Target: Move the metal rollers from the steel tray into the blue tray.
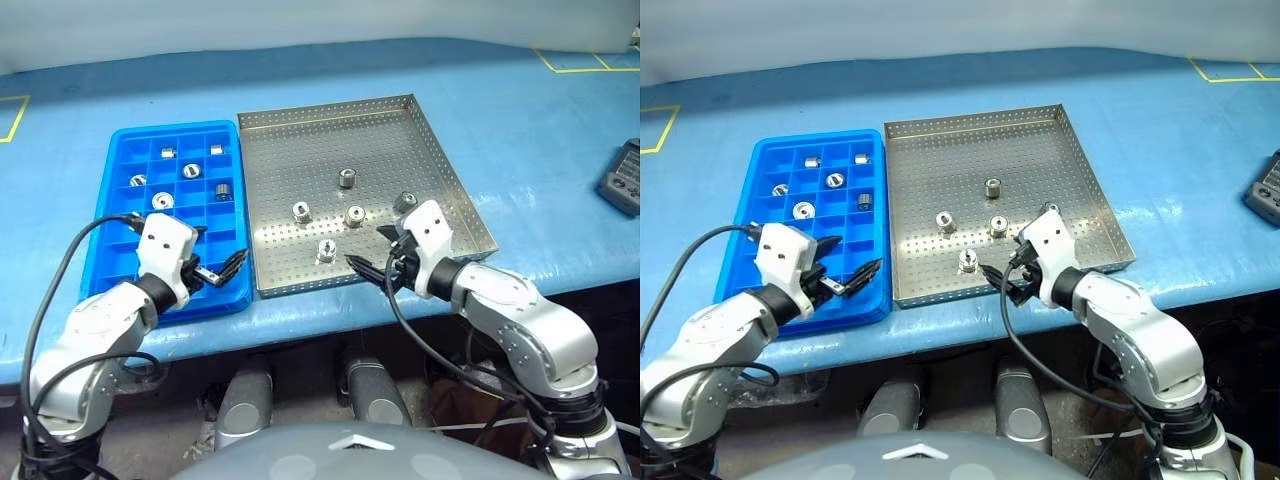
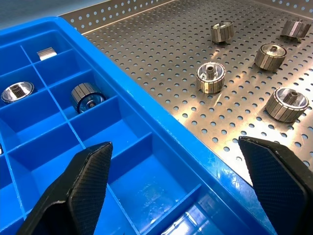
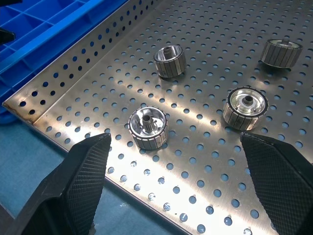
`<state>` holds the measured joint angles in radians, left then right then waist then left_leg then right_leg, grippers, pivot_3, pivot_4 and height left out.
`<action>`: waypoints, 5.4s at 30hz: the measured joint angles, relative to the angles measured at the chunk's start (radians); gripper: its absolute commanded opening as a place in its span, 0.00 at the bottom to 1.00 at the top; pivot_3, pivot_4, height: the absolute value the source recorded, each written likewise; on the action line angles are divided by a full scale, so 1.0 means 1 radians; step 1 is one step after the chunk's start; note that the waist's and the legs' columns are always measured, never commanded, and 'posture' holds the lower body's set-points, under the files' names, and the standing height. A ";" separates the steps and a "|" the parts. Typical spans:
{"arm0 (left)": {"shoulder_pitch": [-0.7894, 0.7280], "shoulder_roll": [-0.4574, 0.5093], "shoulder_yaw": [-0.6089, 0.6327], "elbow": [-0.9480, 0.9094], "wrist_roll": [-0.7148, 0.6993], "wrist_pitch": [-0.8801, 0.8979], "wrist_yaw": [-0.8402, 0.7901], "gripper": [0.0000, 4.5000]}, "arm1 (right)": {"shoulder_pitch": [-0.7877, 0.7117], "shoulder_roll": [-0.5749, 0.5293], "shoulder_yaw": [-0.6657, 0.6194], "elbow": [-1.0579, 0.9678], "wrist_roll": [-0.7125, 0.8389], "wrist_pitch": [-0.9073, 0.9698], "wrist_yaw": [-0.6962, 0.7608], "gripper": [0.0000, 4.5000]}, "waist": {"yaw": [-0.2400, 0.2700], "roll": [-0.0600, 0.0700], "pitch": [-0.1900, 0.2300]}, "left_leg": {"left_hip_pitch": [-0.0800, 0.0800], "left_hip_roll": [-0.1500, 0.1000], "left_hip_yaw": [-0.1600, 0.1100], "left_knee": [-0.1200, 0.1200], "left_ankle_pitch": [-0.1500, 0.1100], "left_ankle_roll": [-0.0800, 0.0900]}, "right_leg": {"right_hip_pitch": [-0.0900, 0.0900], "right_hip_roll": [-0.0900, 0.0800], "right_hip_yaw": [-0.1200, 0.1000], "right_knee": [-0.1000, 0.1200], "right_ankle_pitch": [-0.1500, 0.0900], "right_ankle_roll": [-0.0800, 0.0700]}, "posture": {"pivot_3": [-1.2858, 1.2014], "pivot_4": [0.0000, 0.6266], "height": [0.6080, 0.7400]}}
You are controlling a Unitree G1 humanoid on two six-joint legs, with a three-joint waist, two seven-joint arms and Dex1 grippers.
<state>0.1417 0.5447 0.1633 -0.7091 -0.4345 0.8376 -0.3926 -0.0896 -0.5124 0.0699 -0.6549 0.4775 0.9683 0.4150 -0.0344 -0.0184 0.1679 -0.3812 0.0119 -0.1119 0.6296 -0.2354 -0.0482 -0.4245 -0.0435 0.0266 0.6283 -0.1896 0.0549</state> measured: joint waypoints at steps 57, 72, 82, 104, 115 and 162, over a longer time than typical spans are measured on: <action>-0.830 -0.193 -0.476 1.043 0.280 -0.246 -0.229 1.00 | 0.001 0.088 0.126 0.021 -0.134 -0.052 -0.068 0.99 | -0.029 0.000 0.000 | -0.001 -0.001 0.000 0.002 0.000 0.001 | 0.001 0.000 0.002 0.000 0.004 0.007 | 0.48 0.24 1.00; -0.809 -0.200 -0.490 1.056 0.374 -0.257 -0.286 0.38 | -0.010 0.114 0.146 0.022 -0.157 -0.053 -0.081 1.00 | -0.038 0.000 0.000 | -0.001 -0.001 0.000 0.002 0.000 0.001 | 0.000 0.000 0.002 0.001 0.005 0.008 | 0.49 0.24 1.00; -0.661 -0.223 -0.209 0.685 0.274 -0.196 -0.124 0.38 | -0.062 0.128 0.187 0.052 -0.163 -0.067 -0.057 1.00 | -0.030 0.000 0.000 | 0.000 -0.001 0.000 0.002 0.000 0.001 | 0.001 0.000 0.002 0.001 0.005 0.008 | 0.52 0.24 1.00; -0.311 -0.192 0.191 0.534 0.346 -0.264 0.285 0.38 | -0.111 0.225 0.312 0.142 -0.241 -0.267 -0.004 1.00 | 0.022 -0.001 0.000 | 0.002 -0.001 0.000 0.003 0.001 0.000 | 0.003 0.000 0.002 0.001 0.004 0.005 | 0.54 0.24 1.00; -0.304 -0.225 0.181 0.568 0.357 -0.223 0.391 0.38 | -0.083 0.226 0.308 0.141 -0.257 -0.266 -0.028 1.00 | 0.013 -0.001 0.000 | 0.002 -0.001 0.000 0.003 0.001 0.000 | 0.003 0.000 0.002 0.001 0.005 0.008 | 0.53 0.24 1.00; -0.644 -0.119 -0.626 0.670 0.372 -0.221 -0.360 0.63 | 0.140 0.155 0.110 0.001 -0.217 -0.175 -0.086 1.00 | -0.052 0.000 0.000 | 0.003 -0.002 0.001 0.003 0.001 0.001 | 0.004 0.000 0.004 0.001 0.002 0.003 | 0.47 0.24 1.00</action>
<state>-0.5023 0.4261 -0.4631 -0.0392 -0.0626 0.6164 -0.7531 0.0507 -0.3577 0.1795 -0.6538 0.2606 0.7933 0.3285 -0.0860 -0.0189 0.1678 -0.3783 0.0103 -0.1109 0.6325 -0.2349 -0.0476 -0.4205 -0.0433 0.0307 0.6290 -0.1875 0.0580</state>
